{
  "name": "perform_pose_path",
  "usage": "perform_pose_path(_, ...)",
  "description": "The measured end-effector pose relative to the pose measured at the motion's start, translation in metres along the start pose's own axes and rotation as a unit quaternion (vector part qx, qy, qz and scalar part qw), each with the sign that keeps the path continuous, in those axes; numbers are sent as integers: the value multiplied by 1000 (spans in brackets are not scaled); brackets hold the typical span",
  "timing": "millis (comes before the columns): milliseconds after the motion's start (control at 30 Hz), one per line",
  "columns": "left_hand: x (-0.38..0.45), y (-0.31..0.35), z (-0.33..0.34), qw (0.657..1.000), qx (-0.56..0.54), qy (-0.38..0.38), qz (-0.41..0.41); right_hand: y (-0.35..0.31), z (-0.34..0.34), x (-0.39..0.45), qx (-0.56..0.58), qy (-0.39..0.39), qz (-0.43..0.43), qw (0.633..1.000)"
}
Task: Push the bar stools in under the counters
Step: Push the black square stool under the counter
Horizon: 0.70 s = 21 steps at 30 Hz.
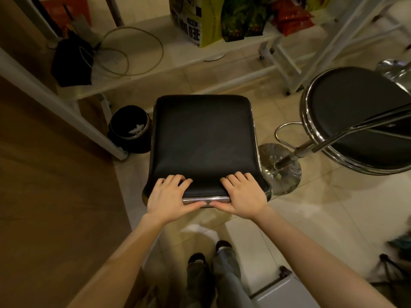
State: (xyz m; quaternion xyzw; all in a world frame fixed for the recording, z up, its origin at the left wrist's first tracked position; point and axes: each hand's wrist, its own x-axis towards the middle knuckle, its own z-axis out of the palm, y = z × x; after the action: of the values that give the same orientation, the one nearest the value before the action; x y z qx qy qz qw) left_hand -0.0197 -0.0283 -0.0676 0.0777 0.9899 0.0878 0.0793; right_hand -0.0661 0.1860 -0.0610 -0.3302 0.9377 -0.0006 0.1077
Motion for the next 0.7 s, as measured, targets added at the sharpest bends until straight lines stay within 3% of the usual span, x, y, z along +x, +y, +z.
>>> perform_pose_path(700, 95, -58, -25, 999, 37, 17, 2, 20, -21, 99, -15, 71, 21, 997)
